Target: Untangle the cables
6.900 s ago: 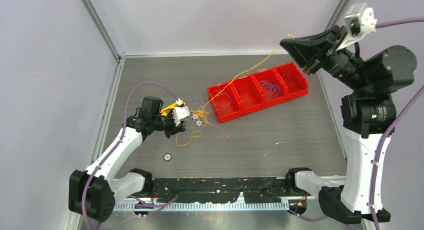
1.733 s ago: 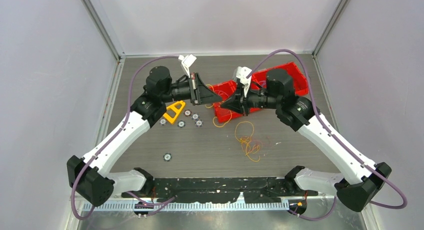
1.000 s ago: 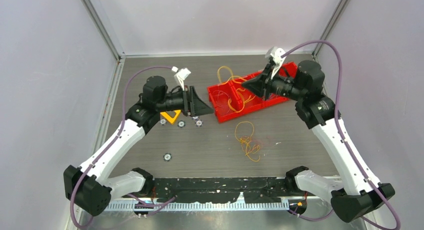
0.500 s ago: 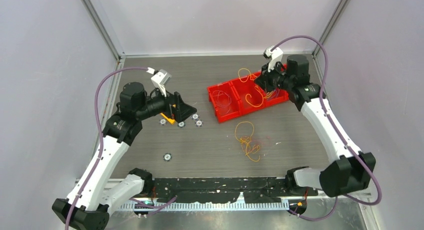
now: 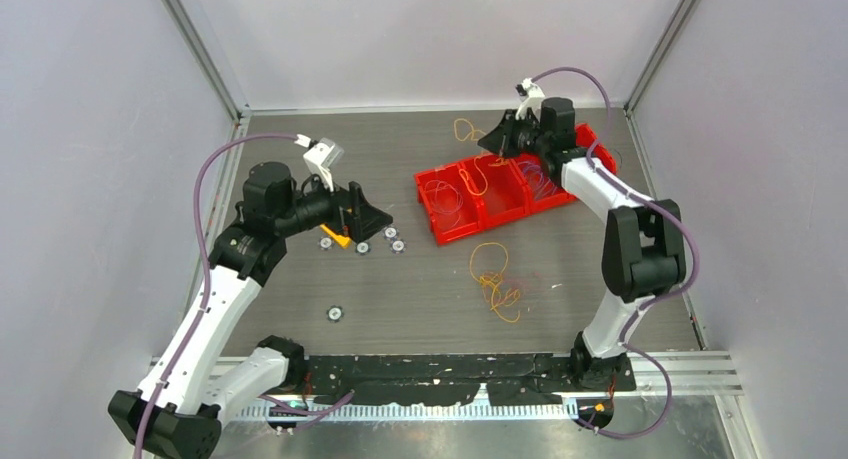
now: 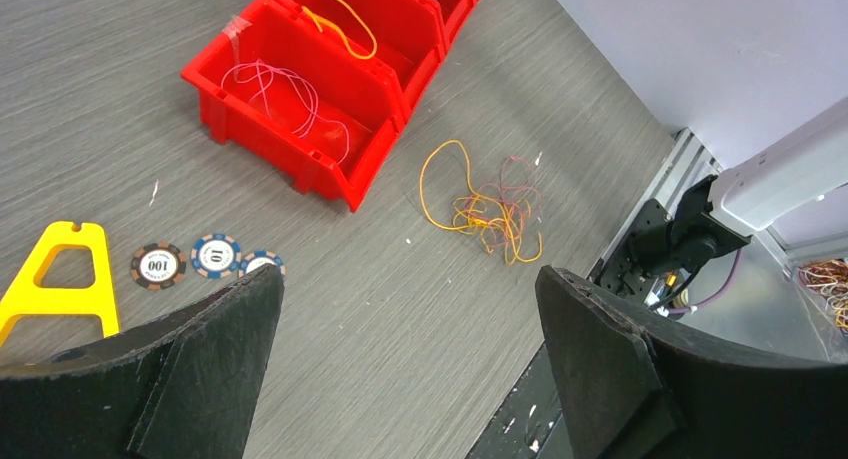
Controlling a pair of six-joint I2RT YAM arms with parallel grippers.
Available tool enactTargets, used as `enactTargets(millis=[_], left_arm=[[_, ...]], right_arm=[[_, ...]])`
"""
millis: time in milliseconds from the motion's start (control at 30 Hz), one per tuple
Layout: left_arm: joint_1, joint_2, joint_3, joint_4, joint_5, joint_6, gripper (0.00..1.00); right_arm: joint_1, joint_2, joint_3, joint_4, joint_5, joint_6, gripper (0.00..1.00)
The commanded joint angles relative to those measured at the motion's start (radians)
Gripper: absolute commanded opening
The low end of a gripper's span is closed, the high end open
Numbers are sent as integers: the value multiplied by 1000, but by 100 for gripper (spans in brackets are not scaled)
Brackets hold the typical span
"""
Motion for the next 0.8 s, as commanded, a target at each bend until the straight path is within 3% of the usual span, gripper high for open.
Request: enactTargets(millis=[0,200,533,767], left_arm=[[27,3,7,11,36,1,100],[47,4,-23,30,55,-13,100],[47,39,-12,56,70,-45,99],[47,44,-17,53,64,-49,99]], right_arm=[[-45,71,58,188,-43,155,5],[-134,74,-13,200,-46,149,5],[-144,-21,-121,-63,-20,-318,5],[-92,-46,-132,-200,72,-520,5]])
